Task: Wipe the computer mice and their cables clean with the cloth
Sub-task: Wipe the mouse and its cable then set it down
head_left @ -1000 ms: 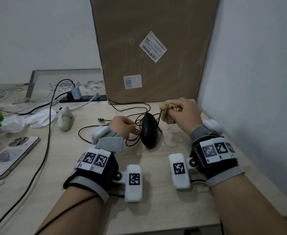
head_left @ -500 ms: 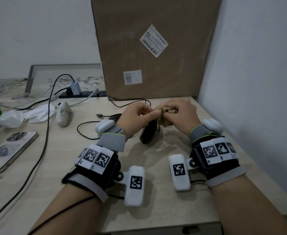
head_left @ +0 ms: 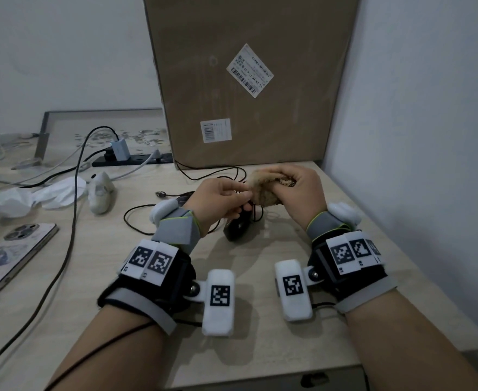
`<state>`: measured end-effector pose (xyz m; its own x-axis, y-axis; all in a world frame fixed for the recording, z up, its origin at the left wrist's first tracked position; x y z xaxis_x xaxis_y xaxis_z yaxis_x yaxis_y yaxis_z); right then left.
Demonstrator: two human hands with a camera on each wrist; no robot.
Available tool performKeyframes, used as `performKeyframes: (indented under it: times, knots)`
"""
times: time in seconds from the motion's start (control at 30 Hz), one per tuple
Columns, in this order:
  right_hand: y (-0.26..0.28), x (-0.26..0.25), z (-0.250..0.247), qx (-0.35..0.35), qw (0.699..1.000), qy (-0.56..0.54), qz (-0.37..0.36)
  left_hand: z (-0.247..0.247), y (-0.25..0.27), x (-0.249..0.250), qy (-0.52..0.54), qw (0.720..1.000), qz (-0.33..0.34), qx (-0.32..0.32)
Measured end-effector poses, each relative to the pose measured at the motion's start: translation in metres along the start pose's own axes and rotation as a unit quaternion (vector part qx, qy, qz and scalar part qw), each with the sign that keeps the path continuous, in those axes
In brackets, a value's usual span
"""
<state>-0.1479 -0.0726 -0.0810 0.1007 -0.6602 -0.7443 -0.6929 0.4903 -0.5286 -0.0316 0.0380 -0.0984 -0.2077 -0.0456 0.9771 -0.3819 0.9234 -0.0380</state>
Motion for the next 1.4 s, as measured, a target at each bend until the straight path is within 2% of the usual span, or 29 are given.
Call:
performKeyframes:
  times: [0.17,0.37,0.5,0.57,0.73,0.87,0.93,1.07,1.3,1.4]
  knots:
    - [-0.001,-0.002,-0.012,0.09,0.992,-0.085,-0.004,0.0,0.002,0.002,0.018,1.0,0.012,0.013]
    - [0.0,0.001,-0.014,0.135,0.98,-0.142,0.018,-0.003,0.001,0.002,0.041,0.999,0.008,0.032]
    - [0.001,0.019,-0.036,0.225,0.939,-0.252,0.065,-0.015,0.003,-0.003,0.085,0.993,-0.006,0.077]
    - [0.0,0.024,-0.042,0.239,0.92,-0.301,0.076,-0.017,0.003,-0.002,0.129,0.988,0.004,0.082]
    - [-0.001,0.033,-0.047,0.261,0.894,-0.353,0.089,-0.032,0.004,-0.003,0.205,0.963,0.04,0.17]
    - [0.002,0.038,-0.052,0.27,0.855,-0.433,0.095,-0.044,0.005,-0.005,0.327,0.92,0.085,0.2]
    - [0.001,0.041,-0.053,0.261,0.853,-0.439,0.109,-0.044,0.004,-0.003,0.354,0.91,0.102,0.192]
    - [-0.001,0.039,-0.05,0.229,0.861,-0.437,0.122,-0.043,0.003,0.001,0.309,0.927,0.118,0.175]
    - [-0.007,0.015,-0.02,0.025,0.908,-0.395,0.139,-0.032,0.005,0.014,0.207,0.96,0.142,0.126]
    - [-0.007,0.007,-0.014,-0.024,0.915,-0.379,0.133,-0.027,0.006,0.024,0.172,0.97,0.136,0.103]
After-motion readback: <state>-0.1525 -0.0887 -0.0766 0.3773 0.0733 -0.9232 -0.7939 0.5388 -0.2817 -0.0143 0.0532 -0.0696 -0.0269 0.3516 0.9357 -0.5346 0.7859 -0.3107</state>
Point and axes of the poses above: each hand's wrist, its own y-axis away from the middle knuckle, its own z-axis out of the palm, x = y × z, the point moved 5 cm from there along -y, towards the middle knuckle, and after that the axes turned 12 degrees about -x, right-handed, at the moved point
